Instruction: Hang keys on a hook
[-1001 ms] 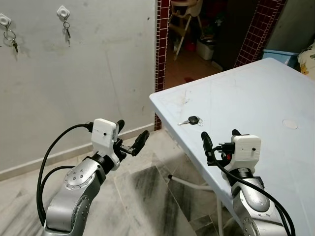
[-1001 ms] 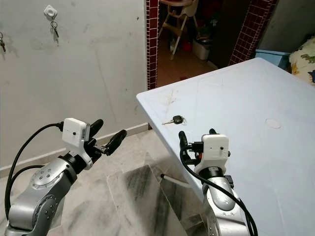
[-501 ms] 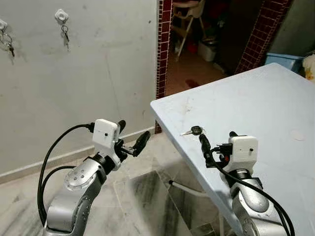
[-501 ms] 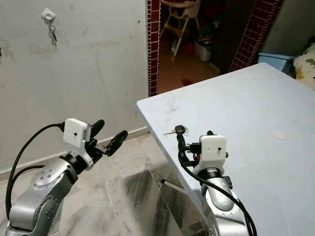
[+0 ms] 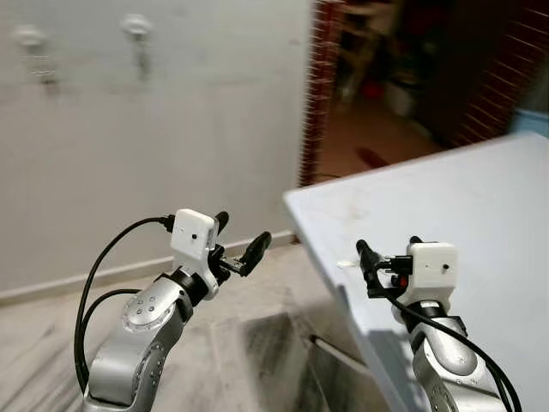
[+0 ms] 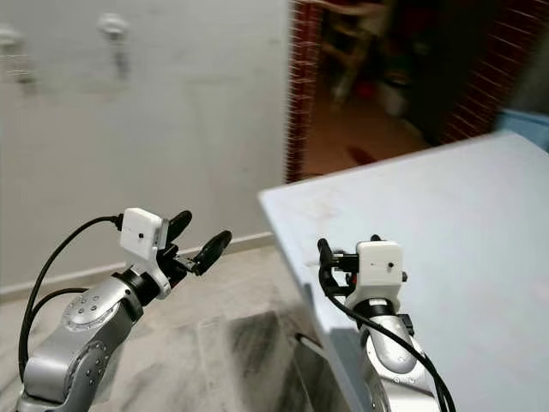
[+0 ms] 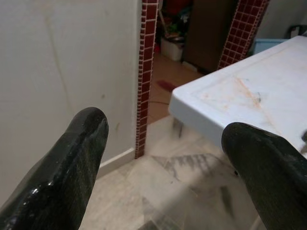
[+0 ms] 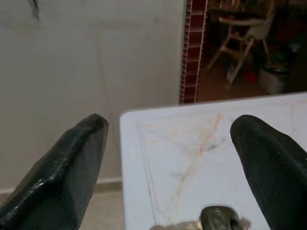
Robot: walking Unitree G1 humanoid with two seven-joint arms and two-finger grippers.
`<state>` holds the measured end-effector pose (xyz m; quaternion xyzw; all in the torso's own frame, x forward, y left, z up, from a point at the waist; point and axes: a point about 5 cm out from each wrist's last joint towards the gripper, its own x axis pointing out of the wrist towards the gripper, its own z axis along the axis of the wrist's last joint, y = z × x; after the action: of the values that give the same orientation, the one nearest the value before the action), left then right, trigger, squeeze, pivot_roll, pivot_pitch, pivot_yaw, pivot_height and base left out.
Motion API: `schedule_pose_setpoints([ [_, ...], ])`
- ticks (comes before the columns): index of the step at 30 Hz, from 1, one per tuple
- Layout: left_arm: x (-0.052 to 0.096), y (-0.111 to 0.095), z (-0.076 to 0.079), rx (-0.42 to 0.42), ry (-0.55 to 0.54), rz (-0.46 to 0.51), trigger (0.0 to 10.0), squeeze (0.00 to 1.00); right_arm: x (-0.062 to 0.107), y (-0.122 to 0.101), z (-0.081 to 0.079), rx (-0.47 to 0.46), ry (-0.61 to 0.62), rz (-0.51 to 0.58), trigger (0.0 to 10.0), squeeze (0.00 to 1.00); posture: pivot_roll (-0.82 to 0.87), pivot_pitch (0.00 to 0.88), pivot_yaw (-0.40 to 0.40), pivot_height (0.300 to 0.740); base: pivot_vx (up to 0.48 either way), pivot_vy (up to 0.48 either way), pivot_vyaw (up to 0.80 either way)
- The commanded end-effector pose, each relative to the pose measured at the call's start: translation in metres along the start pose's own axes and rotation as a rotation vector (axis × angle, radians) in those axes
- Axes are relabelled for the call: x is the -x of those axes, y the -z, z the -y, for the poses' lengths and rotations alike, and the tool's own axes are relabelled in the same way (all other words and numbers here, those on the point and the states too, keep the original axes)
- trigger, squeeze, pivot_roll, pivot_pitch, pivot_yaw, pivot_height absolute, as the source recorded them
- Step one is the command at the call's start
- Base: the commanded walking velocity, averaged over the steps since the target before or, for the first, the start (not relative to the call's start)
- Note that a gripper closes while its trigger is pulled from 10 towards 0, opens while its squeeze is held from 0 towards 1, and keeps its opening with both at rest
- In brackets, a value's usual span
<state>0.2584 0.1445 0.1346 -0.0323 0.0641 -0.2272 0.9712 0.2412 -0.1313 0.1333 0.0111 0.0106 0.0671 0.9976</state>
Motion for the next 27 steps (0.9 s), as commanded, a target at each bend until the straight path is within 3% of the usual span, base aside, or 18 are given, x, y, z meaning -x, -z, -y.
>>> schedule_pose_setpoints([
  [1, -0.007, -0.008, 0.014, -0.002, 0.056, 0.039, 10.0, 0.0, 0.004, 0.003, 0.015, 0.027, 0.049, -0.02, 10.0, 1.0, 0.11, 0.0, -0.006, 0.74, 0.0, 0.0, 0.0],
  [13, -0.005, -0.002, 0.012, -0.006, 0.054, 0.014, 10.0, 0.0, 0.005, 0.002, 0.014, 0.048, 0.04, -0.028, 10.0, 1.0, 0.11, 0.0, -0.009, 0.74, 0.0, 0.0, 0.0],
  [14, -0.005, -0.001, 0.013, -0.007, 0.053, 0.01, 10.0, 0.0, 0.005, 0.002, 0.014, 0.047, 0.04, -0.032, 10.0, 0.25, 0.11, 0.0, -0.009, 0.74, 0.0, 0.0, 0.0],
  [15, -0.005, -0.001, 0.013, -0.009, 0.053, 0.008, 10.0, 0.0, 0.005, 0.003, 0.015, 0.054, 0.04, -0.039, 10.0, 0.0, 0.11, 0.0, -0.01, 0.74, 0.0, 0.0, 0.0],
  [18, -0.003, 0.002, 0.011, -0.013, 0.05, -0.003, 10.0, 0.0, 0.006, 0.005, 0.018, 0.068, 0.043, -0.068, 10.0, 0.0, 0.11, 0.0, -0.01, 0.74, 0.0, 0.0, 0.0],
  [24, 0.006, 0.016, 0.008, -0.013, 0.089, -0.082, 10.0, 0.0, 0.01, 0.03, 0.029, 0.114, 0.031, -0.248, 10.0, 0.0, 0.11, 0.0, -0.015, 0.74, 0.0, 0.0, 0.0],
  [27, 0.009, 0.02, 0.009, -0.006, 0.116, -0.107, 10.0, 0.0, 0.01, 0.031, 0.032, 0.111, 0.033, -0.258, 10.0, 0.0, 0.11, 0.0, -0.015, 0.74, 0.0, 0.0, 0.0],
])
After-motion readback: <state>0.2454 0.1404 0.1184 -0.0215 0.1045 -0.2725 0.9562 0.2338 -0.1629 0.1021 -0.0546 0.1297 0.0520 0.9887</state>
